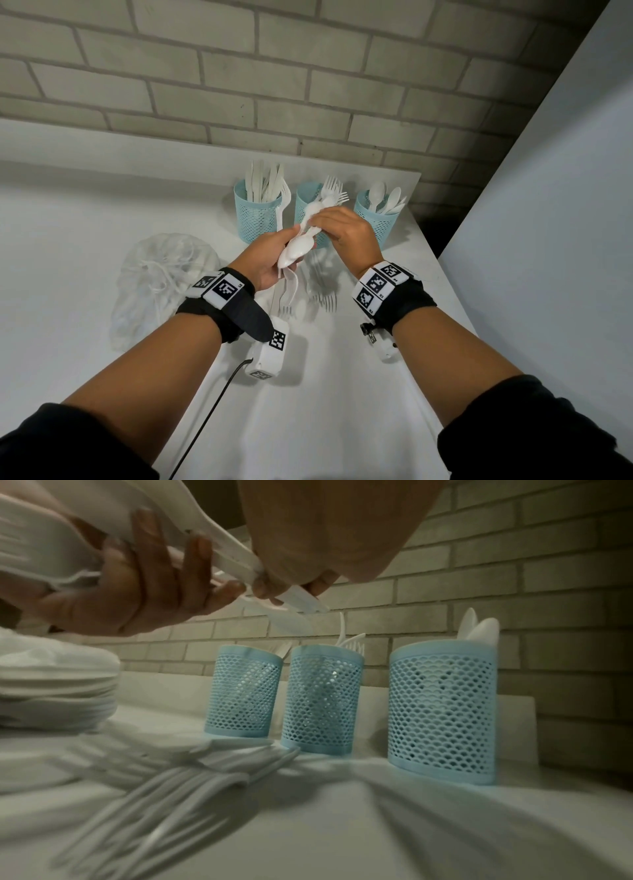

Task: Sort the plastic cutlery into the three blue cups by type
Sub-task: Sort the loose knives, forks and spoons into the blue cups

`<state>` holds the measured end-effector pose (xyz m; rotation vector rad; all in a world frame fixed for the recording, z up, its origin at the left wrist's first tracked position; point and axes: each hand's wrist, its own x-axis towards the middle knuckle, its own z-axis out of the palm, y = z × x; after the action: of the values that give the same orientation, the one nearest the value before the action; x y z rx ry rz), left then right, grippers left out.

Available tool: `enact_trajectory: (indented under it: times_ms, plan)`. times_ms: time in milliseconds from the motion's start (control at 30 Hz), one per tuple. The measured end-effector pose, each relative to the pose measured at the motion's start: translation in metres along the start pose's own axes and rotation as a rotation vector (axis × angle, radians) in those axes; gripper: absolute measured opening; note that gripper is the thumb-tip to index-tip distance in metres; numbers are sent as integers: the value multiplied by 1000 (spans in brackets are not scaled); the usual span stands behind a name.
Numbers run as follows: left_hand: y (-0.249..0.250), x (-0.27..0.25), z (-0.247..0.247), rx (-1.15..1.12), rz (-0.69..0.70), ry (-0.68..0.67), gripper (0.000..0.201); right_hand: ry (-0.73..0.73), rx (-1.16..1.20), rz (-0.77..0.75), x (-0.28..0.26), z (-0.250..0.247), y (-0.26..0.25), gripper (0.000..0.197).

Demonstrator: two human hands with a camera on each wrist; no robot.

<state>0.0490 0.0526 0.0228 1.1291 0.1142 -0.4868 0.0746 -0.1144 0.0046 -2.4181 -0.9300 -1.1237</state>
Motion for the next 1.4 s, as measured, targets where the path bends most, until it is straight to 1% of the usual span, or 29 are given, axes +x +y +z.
enact_trajectory:
  times_ms: [33, 67, 100, 133, 167, 200, 267, 333, 367, 500, 600, 633, 700, 800, 867, 1000, 1100, 1200, 1267, 1333, 1400]
  plan:
    - [0, 1, -2, 0, 0, -1, 26, 20, 33, 78, -1, -2, -1, 14]
    - [0, 2, -3, 18, 5, -1, 25, 27, 85, 205, -1, -5, -2, 12]
    - [0, 2, -5, 44, 13, 5, 25, 6, 139, 364, 0, -8, -2, 11]
    - [0, 3, -6, 69, 26, 16, 26, -66, 183, 522, 1, -10, -3, 11]
    - [0, 3, -6, 87, 43, 27, 26, -151, 246, 646, 4, -14, -6, 10]
    - [-1, 4, -6, 105, 57, 35, 25, -211, 345, 733, 7, -17, -8, 9]
    - [-3, 4, -5, 141, 80, 42, 24, -241, 559, 852, 13, -20, -14, 5]
    - [-6, 5, -4, 135, 94, 45, 23, -196, 693, 944, 17, -21, -19, 3]
    - [-7, 6, -4, 124, 97, 48, 23, -166, 744, 996, 18, -20, -20, 6]
    - [-8, 5, -3, 95, 85, 52, 21, -88, 829, 1241, 23, -11, -20, 19]
    - [-8, 6, -4, 91, 79, 53, 26, -103, 919, 1387, 29, -9, -25, 19]
    - [-8, 6, -4, 98, 77, 58, 26, -123, 939, 1402, 30, -9, -27, 15]
    - [-8, 6, -4, 121, 68, 68, 25, -178, 922, 1376, 31, -9, -32, 11]
    - [-10, 6, -2, 158, 76, 80, 21, -215, 883, 1320, 31, -6, -37, 25]
    - [-12, 7, -1, 195, 109, 98, 18, -199, 904, 1309, 31, -5, -39, 30]
    - [-17, 10, 4, 187, 164, 94, 12, -129, 954, 1334, 31, -1, -37, 18]
    - [-15, 11, 9, 133, 169, 60, 19, -114, 946, 1359, 34, 0, -31, 15]
    - [-9, 13, 16, 101, 170, 33, 27, -112, 860, 1322, 40, -5, -16, 22]
    - [-4, 12, 20, 132, 186, 31, 29, -32, 868, 1315, 46, -12, -3, 24]
    - [1, 10, 25, 168, 213, 37, 31, 138, 967, 1316, 55, -23, 12, 23]
    - [4, 11, 29, 207, 240, 44, 33, 321, 1009, 1296, 63, -34, 29, 19]
